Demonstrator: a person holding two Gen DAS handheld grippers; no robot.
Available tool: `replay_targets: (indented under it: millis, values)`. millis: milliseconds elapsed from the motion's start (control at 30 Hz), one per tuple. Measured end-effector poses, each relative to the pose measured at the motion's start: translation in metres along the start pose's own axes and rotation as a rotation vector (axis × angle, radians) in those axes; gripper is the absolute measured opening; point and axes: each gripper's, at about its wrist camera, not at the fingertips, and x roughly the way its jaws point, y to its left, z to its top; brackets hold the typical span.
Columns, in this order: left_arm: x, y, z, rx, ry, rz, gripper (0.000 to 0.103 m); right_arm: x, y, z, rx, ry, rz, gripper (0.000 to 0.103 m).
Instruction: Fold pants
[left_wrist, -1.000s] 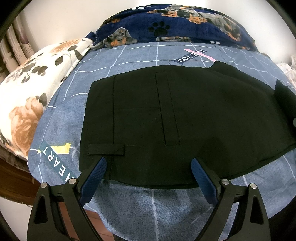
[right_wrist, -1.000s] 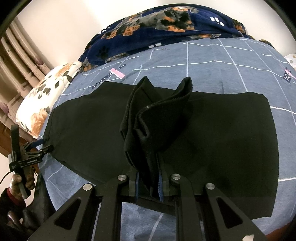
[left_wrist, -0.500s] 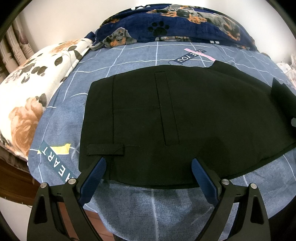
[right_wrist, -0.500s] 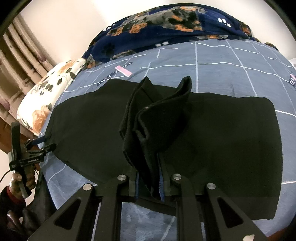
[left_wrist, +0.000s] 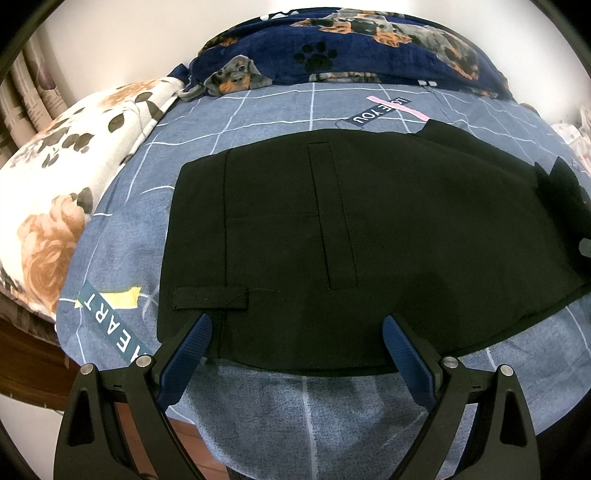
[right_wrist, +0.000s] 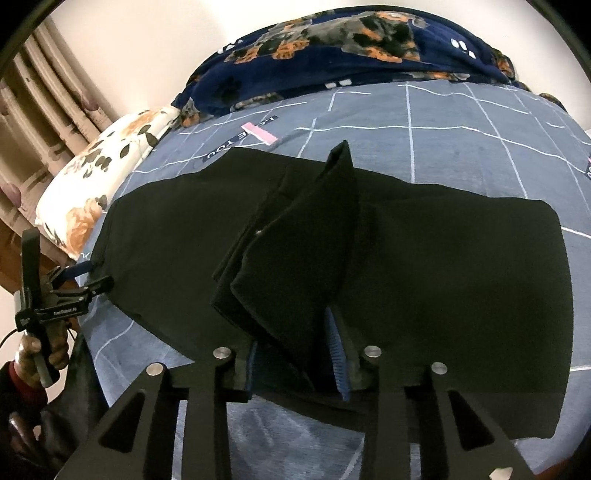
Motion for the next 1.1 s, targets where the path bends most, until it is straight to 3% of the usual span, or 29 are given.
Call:
replay_targets:
  millis: [100, 167, 233, 400, 500, 633, 700, 733, 767, 833, 900, 1100]
  values:
    - [0.000, 0.001, 0.000, 0.001, 0.000, 0.001, 0.094, 0.000, 0.000, 0.000, 0.008, 0.003, 0.018, 0.041]
    - [0.000, 0.000, 0.000, 0.000, 0.000, 0.000, 0.094, 0.000, 0.000, 0.000, 0.019, 0.006, 0.044, 0.055]
    - [0.000, 0.000, 0.000, 0.000, 0.000, 0.001, 0.094, -0.002, 0.001, 0.001, 0.025, 0.002, 0.066, 0.061]
    - [0.000, -0.001, 0.000, 0.000, 0.000, 0.001, 0.094, -0.002, 0.001, 0.002, 0.044, 0.000, 0.106, 0.063]
    - [0.000, -0.001, 0.000, 0.001, 0.000, 0.002, 0.094, -0.008, -0.007, 0.004, 0.093, -0.020, 0.182, 0.063]
    - [0.000, -0.001, 0.000, 0.000, 0.001, 0.002, 0.094, -0.033, -0.049, 0.012, 0.264, -0.110, 0.340, 0.063]
    - [0.000, -0.001, 0.000, 0.000, 0.001, 0.002, 0.094, -0.053, -0.083, 0.014, 0.368, -0.198, 0.357, 0.064]
    - [0.001, 0.000, -0.001, -0.001, 0.002, 0.001, 0.094, -0.065, -0.105, 0.014, 0.414, -0.246, 0.349, 0.059]
    - [0.000, -0.001, -0.001, 0.000, 0.002, 0.002, 0.094, -0.074, -0.124, 0.014, 0.445, -0.276, 0.316, 0.037]
    - [0.000, -0.001, -0.001, 0.002, 0.001, 0.004, 0.094, -0.081, -0.153, 0.012, 0.489, -0.266, 0.214, 0.012]
    - [0.000, -0.001, -0.001, 0.004, 0.002, 0.004, 0.094, -0.080, -0.176, 0.007, 0.529, -0.256, 0.190, 0.012]
    - [0.001, 0.000, -0.001, 0.002, 0.005, 0.012, 0.094, -0.059, -0.179, 0.009, 0.477, -0.211, 0.155, 0.012]
